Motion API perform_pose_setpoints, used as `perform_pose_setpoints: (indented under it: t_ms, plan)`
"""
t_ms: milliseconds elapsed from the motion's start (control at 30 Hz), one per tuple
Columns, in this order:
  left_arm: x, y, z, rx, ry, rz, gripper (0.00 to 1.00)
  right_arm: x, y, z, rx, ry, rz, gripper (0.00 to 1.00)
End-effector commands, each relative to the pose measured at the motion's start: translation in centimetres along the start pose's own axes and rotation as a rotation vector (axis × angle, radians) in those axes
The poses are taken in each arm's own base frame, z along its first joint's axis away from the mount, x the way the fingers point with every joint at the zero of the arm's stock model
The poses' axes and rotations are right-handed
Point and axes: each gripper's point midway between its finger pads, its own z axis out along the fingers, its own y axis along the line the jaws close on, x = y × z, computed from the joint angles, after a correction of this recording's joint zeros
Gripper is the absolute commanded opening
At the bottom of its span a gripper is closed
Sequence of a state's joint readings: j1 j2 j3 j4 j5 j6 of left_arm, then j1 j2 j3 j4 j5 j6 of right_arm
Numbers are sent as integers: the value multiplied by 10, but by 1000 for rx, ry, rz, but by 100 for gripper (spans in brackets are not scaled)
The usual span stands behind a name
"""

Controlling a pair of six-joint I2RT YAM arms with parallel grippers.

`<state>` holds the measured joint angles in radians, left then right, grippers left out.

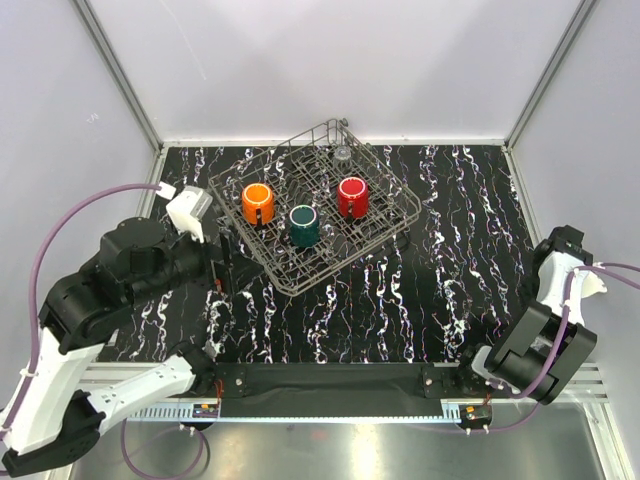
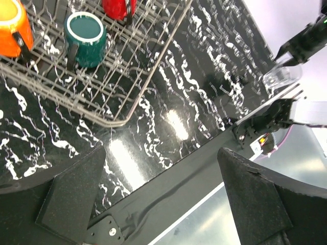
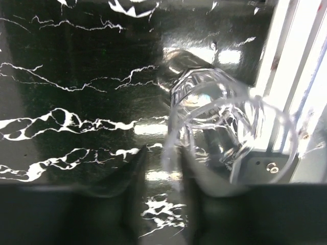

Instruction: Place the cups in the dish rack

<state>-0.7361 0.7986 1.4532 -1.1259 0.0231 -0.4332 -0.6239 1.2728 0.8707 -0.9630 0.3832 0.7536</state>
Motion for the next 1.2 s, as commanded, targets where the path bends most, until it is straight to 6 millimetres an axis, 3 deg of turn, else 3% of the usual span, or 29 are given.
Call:
perform_pose_setpoints:
  t_ms: [0, 67, 100, 300, 567, 667, 700, 800, 900, 933, 1033, 1067, 1167]
  plan:
    - [-24, -14, -11, 56, -76, 28, 99, 0, 5, -2, -33, 3, 41, 24]
    - [-27, -18, -15, 74, -83, 29, 99, 2, 7, -5, -42, 24, 46, 12]
    - [-28, -19, -14, 75, -80, 27, 99, 3, 10, -6, -54, 32, 50, 1]
    - [-33, -30, -14, 122, -83, 22, 99, 8, 32, -25, -171, 110, 80, 0]
    - [-37, -45, -7, 197, -91, -15, 99, 6, 77, -96, -468, 226, 101, 0]
    - [-39, -53, -2, 234, -88, -39, 99, 15, 107, -134, -652, 298, 91, 0]
    - [-38, -54, 0, 240, -82, -54, 99, 29, 118, -152, -727, 372, 79, 0]
    - [-40, -60, 6, 267, -78, -73, 99, 45, 141, -189, -899, 435, 32, 0]
    - [-43, -65, 11, 286, -78, -97, 99, 72, 160, -249, -1124, 491, -95, 0]
    - [-46, -68, 12, 299, -87, -104, 99, 87, 165, -283, -1239, 530, -159, 0]
    - [-52, -70, 14, 308, -103, -118, 99, 112, 162, -343, -1449, 681, -249, 0]
    - [-57, -72, 13, 319, -122, -118, 99, 120, 160, -375, -1583, 689, -318, 0]
    - [-67, -76, 13, 336, -162, -127, 99, 128, 137, -438, -1802, 764, -418, 0]
